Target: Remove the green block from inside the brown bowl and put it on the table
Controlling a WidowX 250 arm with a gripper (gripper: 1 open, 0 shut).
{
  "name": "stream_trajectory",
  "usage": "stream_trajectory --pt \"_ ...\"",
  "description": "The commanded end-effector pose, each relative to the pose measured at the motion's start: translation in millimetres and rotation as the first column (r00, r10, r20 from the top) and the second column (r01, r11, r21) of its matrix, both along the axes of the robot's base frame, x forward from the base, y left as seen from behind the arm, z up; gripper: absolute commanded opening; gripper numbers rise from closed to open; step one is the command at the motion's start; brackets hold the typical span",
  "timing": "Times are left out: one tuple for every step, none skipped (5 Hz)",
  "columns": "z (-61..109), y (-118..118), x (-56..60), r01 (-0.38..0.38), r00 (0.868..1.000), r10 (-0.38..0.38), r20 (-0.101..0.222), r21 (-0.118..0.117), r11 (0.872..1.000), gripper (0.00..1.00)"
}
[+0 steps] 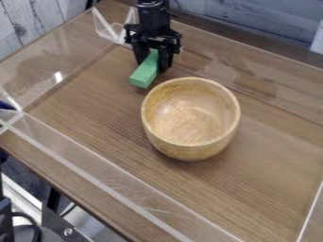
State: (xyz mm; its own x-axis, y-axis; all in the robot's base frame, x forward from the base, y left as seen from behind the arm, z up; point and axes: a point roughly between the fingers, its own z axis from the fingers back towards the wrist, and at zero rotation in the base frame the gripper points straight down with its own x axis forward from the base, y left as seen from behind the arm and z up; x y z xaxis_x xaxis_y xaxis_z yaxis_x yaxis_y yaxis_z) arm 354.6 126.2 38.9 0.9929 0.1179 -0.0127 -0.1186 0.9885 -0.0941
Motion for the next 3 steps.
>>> stream_trajectory --pt "44.9 8.1 13.0 -0.005 0.993 0.000 0.120 0.037 0.999 0.00" --pt "48.1 8.0 12.4 -0.005 0.992 0.001 0.123 0.032 0.999 0.00" --pt "45.2 10.8 11.6 -0.012 0.993 0.008 0.117 0.035 0.999 0.00"
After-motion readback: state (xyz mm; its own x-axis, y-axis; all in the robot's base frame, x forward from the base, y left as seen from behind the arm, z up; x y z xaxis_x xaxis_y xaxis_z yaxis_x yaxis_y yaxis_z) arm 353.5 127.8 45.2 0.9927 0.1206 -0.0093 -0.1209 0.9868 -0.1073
